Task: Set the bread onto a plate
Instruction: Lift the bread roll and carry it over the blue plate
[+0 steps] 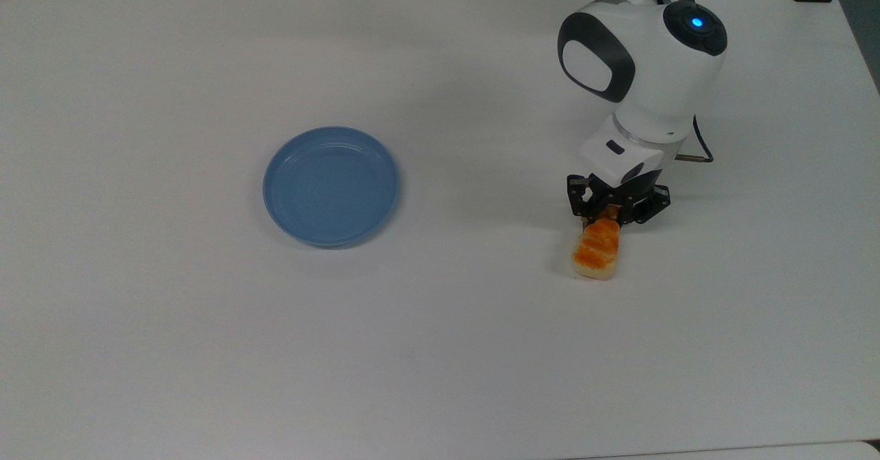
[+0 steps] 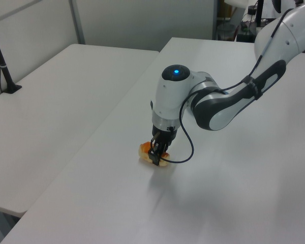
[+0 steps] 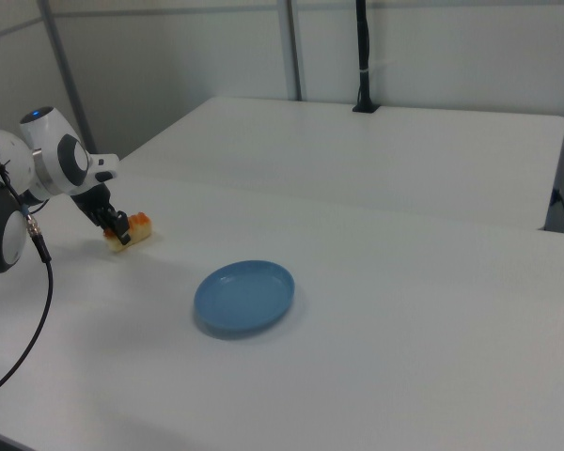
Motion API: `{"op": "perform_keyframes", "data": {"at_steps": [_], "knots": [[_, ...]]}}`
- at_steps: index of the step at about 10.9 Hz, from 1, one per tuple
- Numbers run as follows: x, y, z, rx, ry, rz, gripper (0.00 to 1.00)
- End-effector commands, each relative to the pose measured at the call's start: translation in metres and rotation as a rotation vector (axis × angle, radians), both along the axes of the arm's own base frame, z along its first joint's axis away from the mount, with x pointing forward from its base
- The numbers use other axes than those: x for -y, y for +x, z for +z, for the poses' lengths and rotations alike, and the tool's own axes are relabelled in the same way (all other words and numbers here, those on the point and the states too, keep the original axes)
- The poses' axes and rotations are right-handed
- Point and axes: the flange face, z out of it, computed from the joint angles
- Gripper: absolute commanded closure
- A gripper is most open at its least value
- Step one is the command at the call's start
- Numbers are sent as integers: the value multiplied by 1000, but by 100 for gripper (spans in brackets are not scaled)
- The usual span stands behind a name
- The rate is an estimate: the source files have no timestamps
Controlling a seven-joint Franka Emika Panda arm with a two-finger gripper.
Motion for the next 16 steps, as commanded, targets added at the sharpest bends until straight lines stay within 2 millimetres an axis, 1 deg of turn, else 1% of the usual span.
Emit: {"op": "perform_keyframes", "data": {"at_steps": [1,2,3,4,6,8,9,10,11,12,13,15,16], "knots": [[8,-3,40,31,-11,-7,84],[14,-4,51,29,-23,-18,84],[21,-7,67,19,-42,-31,84],[31,-14,79,-4,-68,-24,84],[62,-23,107,-50,-112,-27,84],[116,-28,158,-106,-86,-51,84],[144,-30,182,-149,-58,-32,84],[173,-32,203,-170,-29,-5,84],[201,-32,218,-181,-14,5,84],[228,-31,228,-189,-9,10,84],[249,-29,231,-196,-11,34,84],[290,-25,229,-211,-33,56,84],[304,-24,225,-221,-44,77,84]]}}
